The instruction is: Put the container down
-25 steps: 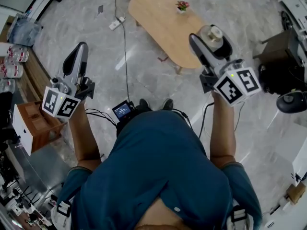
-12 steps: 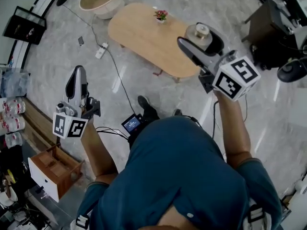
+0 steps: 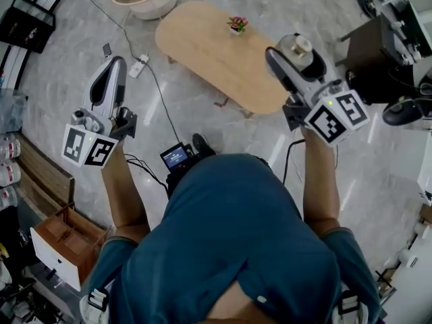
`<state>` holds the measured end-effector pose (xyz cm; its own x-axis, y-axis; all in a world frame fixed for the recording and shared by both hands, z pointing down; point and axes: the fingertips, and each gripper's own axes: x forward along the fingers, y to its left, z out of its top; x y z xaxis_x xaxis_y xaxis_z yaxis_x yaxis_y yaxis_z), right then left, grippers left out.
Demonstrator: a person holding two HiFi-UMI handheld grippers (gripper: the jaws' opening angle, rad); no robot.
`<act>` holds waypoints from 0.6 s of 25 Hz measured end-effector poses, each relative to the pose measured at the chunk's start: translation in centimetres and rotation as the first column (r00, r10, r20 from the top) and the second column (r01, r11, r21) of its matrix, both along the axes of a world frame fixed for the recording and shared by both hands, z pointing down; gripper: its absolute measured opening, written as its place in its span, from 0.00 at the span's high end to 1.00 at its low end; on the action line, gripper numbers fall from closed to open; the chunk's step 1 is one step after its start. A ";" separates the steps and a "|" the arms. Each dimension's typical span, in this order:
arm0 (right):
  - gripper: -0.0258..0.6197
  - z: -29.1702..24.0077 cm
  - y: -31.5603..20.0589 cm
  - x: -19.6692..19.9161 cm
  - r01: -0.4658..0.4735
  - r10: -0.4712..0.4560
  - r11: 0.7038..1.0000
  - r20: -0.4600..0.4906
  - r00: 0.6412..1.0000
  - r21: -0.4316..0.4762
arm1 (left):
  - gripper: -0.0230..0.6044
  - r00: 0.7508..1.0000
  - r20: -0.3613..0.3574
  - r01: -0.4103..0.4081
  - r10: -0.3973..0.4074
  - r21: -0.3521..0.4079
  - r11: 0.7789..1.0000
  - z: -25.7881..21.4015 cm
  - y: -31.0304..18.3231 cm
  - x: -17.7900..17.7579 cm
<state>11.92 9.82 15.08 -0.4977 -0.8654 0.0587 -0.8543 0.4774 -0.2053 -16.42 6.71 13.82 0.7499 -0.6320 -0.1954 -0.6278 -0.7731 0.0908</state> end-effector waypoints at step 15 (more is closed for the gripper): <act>0.43 -0.3 -5.3 -5.0 0.000 -0.001 1.000 -0.019 1.000 -0.014 | 0.97 0.999 -0.036 -0.016 0.016 -0.009 1.000 0.2 -5.4 -4.5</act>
<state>6.93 4.56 14.73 -0.4969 -0.8641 0.0798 -0.8578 0.4752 -0.1960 -20.91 1.30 14.07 0.7525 -0.6219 -0.2167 -0.6117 -0.7820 0.1200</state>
